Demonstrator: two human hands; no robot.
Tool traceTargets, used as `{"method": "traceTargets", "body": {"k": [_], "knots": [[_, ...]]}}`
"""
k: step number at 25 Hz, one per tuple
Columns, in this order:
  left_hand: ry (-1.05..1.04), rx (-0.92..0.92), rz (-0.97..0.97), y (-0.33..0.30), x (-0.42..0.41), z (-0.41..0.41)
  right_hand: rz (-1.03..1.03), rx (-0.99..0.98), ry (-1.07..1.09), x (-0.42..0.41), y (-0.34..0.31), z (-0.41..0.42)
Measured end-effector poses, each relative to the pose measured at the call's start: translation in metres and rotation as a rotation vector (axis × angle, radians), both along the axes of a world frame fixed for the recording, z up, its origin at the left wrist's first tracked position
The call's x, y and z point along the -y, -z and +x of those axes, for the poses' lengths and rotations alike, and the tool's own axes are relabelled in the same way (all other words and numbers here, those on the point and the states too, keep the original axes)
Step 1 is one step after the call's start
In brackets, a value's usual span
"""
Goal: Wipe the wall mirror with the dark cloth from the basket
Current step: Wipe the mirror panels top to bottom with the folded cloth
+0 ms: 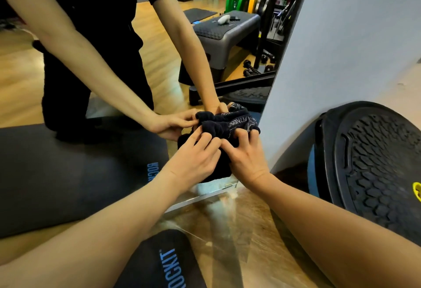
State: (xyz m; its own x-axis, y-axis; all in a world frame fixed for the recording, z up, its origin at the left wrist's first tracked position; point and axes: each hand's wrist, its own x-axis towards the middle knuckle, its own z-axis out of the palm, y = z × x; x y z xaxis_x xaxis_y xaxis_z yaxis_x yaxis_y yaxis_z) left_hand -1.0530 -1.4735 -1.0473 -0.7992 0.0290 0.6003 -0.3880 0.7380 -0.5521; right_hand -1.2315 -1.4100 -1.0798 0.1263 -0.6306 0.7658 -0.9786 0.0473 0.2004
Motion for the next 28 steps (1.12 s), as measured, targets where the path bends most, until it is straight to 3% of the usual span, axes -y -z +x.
{"method": "traceTargets", "body": {"k": [14,19,28], "knots": [[-0.143,0.068,0.023,0.005,0.012,0.194,-0.021,-0.015,-0.156,0.029,0.008,0.179],[-0.224,0.110,0.020,0.005,0.014,0.298,0.140,-0.017,-0.292,0.052,0.024,0.268],[-0.421,0.255,0.060,0.006,0.020,0.491,0.147,-0.025,-0.457,0.073,0.022,0.458]]}}
